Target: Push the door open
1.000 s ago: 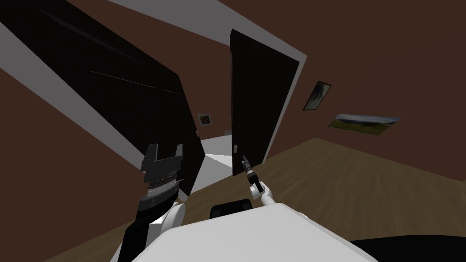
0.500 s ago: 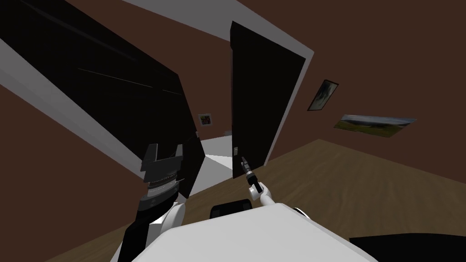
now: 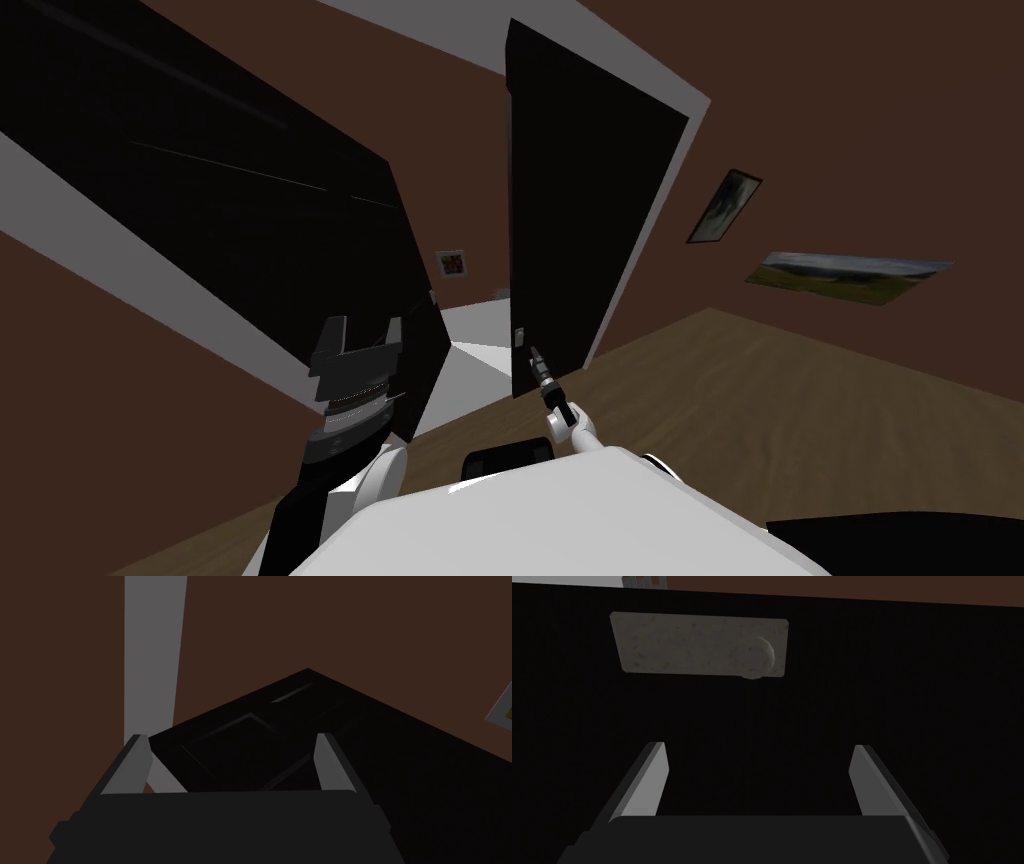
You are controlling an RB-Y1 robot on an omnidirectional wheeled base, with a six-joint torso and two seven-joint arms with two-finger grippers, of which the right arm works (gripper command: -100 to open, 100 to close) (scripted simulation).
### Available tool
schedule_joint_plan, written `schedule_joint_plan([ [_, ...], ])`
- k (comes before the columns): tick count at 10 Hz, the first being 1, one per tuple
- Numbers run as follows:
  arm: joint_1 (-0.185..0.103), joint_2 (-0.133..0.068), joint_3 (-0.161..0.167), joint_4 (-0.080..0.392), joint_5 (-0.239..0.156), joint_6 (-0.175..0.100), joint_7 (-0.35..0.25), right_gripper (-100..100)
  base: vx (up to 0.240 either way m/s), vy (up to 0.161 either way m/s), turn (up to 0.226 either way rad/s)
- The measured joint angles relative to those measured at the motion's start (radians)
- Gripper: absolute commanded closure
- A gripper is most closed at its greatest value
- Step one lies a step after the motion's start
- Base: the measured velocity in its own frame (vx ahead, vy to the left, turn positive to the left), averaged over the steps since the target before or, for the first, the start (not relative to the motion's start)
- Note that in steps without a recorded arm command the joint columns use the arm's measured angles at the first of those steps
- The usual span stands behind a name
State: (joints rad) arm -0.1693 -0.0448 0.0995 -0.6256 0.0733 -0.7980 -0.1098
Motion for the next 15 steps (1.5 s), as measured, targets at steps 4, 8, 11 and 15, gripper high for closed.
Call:
schedule_joint_plan([
  [4,-0.003,-0.009,-0.008,0.004,-0.005,0.001,0.004,-100,0.208,0.043,0.025],
  [8,-0.006,0.003,-0.014,0.009,-0.008,0.0,0.009,100,0.115,0.026,0.015],
  [11,-0.007,0.002,-0.014,0.009,-0.008,0.003,0.009,100,-0.02,-0.006,0.005],
  [15,-0.006,0.002,-0.018,0.022,-0.01,0.001,0.012,100,0.053,0.026,-0.016],
])
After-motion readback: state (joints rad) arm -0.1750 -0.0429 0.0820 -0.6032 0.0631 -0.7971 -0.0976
